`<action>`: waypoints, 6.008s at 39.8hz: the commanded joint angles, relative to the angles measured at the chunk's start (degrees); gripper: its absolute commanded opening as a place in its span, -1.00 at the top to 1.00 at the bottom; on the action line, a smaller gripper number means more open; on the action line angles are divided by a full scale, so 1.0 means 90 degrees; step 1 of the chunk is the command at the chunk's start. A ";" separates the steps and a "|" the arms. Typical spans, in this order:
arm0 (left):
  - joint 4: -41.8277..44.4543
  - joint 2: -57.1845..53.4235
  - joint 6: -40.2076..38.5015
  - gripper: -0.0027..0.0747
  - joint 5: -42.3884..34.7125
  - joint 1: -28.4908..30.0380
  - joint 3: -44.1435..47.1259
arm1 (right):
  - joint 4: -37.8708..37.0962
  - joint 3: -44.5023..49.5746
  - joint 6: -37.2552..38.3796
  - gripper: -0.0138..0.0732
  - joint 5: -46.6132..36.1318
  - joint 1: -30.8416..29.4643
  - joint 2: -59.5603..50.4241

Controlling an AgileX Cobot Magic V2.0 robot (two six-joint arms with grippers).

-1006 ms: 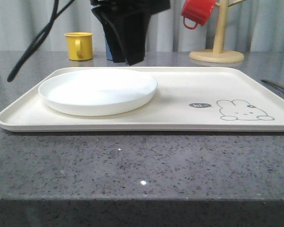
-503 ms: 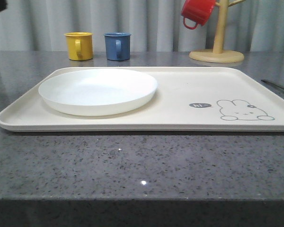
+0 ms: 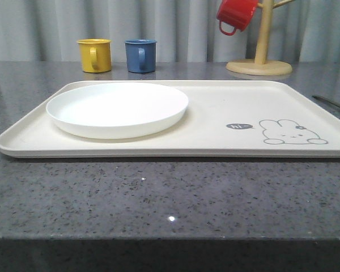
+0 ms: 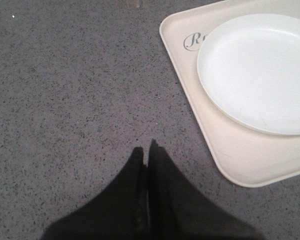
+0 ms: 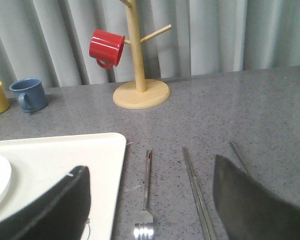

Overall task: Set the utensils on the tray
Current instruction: 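Open the left gripper and withdraw it from the plate, then move the right gripper toward the fork beside the tray, then grasp the fork with the right gripper and lift it, then lower the fork onto the tray beside the plate, release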

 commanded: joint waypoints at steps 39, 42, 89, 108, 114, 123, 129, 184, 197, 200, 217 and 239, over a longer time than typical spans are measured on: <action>-0.0136 -0.4334 -0.0076 0.98 -0.1299 0.0019 0.2097 | -0.0020 -0.0212 -0.0034 -0.56 -0.0499 -0.0043 0.0115; -0.0136 -0.4334 -0.0076 0.98 -0.1299 0.0019 0.2097 | -0.0020 -0.0212 -0.0034 -0.56 -0.0499 -0.0043 0.0115; -0.0136 -0.4334 -0.0076 0.98 -0.1440 0.0019 0.2097 | -0.0066 -0.3322 -0.0876 -0.19 0.1940 -0.0018 0.6005; -0.0136 -0.4334 -0.0076 0.98 -0.1430 0.0019 0.2097 | 0.0008 -0.4105 -0.0876 -0.19 0.2067 0.0365 0.7494; -0.0136 -0.4334 -0.0076 0.98 -0.1430 0.0019 0.2097 | 0.0026 -0.4105 -0.0876 -0.19 0.2067 0.0365 0.7772; -0.0136 -0.4334 -0.0076 0.98 -0.1430 0.0019 0.2097 | 0.0031 -0.4105 -0.0876 -0.19 0.2093 0.0365 0.8094; -0.0136 -0.4334 -0.0076 0.98 -0.1430 0.0019 0.2097 | 0.0031 -0.4105 -0.0876 0.02 0.2153 0.0365 0.8122; -0.0136 -0.4334 -0.0076 0.98 -0.1430 0.0019 0.2097 | -0.1132 -0.6263 0.3049 0.71 0.3220 0.3512 0.8890; -0.0136 -0.4334 -0.0076 0.98 -0.1430 0.0019 0.2097 | -0.1061 -0.6263 0.3097 0.71 0.3027 0.3527 0.9308; -0.0136 -0.4334 -0.0076 0.98 -0.1430 0.0019 0.2097 | -0.1053 -0.6263 0.3097 0.65 0.3027 0.3527 0.9308; -0.0136 -0.4334 -0.0076 0.98 -0.1430 0.0019 0.2097 | -0.0715 -0.6263 0.3097 0.32 0.3019 0.3527 0.9308; -0.0136 -0.4334 -0.0076 0.98 -0.1430 0.0019 0.2097 | -0.1053 -0.6276 0.2348 0.32 0.4052 0.2506 0.8356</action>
